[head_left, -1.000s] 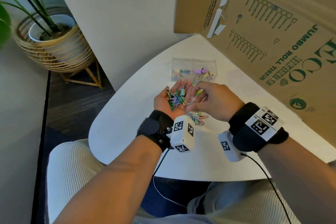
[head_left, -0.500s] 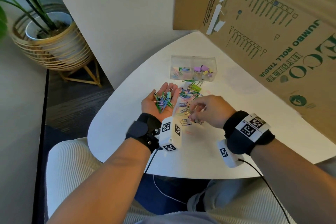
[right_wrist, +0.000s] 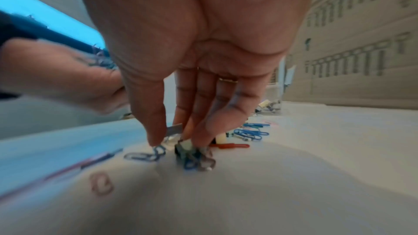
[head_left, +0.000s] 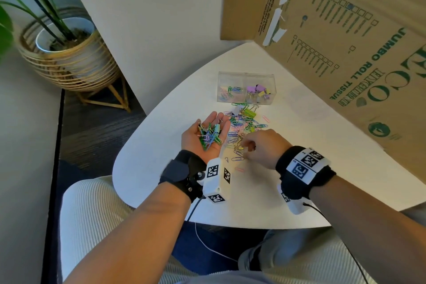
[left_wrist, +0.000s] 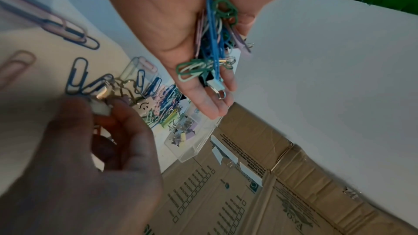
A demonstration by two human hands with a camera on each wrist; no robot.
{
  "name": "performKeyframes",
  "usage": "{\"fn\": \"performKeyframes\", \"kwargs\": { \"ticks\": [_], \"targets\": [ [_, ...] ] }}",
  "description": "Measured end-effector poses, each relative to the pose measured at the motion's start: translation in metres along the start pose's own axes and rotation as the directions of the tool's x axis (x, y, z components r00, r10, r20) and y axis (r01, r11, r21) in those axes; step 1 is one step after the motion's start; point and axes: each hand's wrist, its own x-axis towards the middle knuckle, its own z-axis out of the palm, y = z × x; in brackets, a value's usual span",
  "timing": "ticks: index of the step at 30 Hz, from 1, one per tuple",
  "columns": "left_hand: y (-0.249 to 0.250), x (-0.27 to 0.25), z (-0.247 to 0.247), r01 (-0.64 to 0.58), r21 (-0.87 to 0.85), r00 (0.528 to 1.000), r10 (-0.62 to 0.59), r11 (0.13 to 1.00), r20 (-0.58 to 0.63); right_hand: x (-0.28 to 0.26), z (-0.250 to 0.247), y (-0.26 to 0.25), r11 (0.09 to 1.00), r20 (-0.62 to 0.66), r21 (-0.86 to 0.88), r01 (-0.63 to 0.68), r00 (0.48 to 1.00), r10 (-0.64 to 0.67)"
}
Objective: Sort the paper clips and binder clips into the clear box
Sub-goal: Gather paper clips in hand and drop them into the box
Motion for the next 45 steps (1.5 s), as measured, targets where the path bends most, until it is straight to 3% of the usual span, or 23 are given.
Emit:
{"fn": "performKeyframes", "kwargs": {
  "ticks": [4, 7, 11, 13, 15, 17, 21, 24, 28, 31, 34, 40, 45],
  "targets": [
    [-0.001, 0.002, -0.001, 0.009, 0.033, 1.0, -0.009, 0.999, 0.004, -0.004, -0.025, 0.008, 0.949, -0.176, 0.312, -0.04, 0.979, 0.099],
    [-0.005, 0.003, -0.001, 0.032, 0.049, 0.999, -0.032, 0.998, 0.004, 0.008, -0.052, 0.014, 0.874, -0.318, 0.483, -0.044, 0.922, 0.222],
    [-0.01, 0.002, 0.001, 0.047, 0.068, 0.999, -0.048, 0.997, 0.014, 0.04, -0.086, 0.02, 0.849, -0.426, 0.526, -0.054, 0.847, 0.318],
    [-0.01, 0.001, 0.002, 0.055, 0.082, 0.998, -0.057, 0.995, 0.027, 0.052, -0.095, 0.021, 0.866, -0.406, 0.492, -0.086, 0.858, 0.316],
    [-0.009, 0.001, 0.003, 0.059, 0.084, 0.998, -0.062, 0.995, 0.03, 0.057, -0.096, 0.019, 0.916, -0.366, 0.38, -0.126, 0.889, 0.274],
    [-0.007, 0.001, 0.003, 0.059, 0.08, 0.998, -0.062, 0.995, 0.032, 0.051, -0.091, 0.01, 0.943, -0.369, 0.322, -0.083, 0.906, 0.206],
    [-0.008, 0.002, 0.004, 0.059, 0.087, 0.997, -0.063, 0.994, 0.043, 0.023, -0.072, -0.018, 0.934, -0.269, 0.298, 0.198, 0.956, -0.117],
    [-0.008, 0.002, 0.002, 0.057, 0.098, 0.997, -0.062, 0.994, 0.047, 0.007, -0.06, -0.029, 0.927, -0.214, 0.188, 0.325, 0.935, -0.284],
    [-0.01, 0.001, -0.001, 0.075, 0.105, 0.996, -0.08, 0.992, 0.042, -0.002, -0.053, -0.036, 0.928, -0.205, 0.0, 0.373, 0.908, -0.365],
    [-0.013, -0.003, 0.001, 0.088, 0.138, 0.994, -0.095, 0.987, 0.046, -0.004, -0.048, -0.042, 0.93, -0.161, -0.115, 0.348, 0.918, -0.363],
    [-0.015, -0.006, 0.004, 0.093, 0.127, 0.994, -0.1, 0.988, 0.053, -0.003, -0.049, -0.044, 0.935, -0.168, -0.133, 0.329, 0.922, -0.348],
    [-0.013, -0.009, 0.009, 0.075, 0.099, 0.996, -0.08, 0.992, 0.048, -0.009, -0.06, -0.035, 0.93, -0.284, 0.132, 0.344, 0.911, -0.297],
    [-0.011, -0.004, 0.007, 0.058, 0.105, 0.996, -0.064, 0.993, 0.062, -0.003, -0.064, -0.007, 0.775, -0.399, 0.595, 0.214, 0.915, 0.054]
  ]
}}
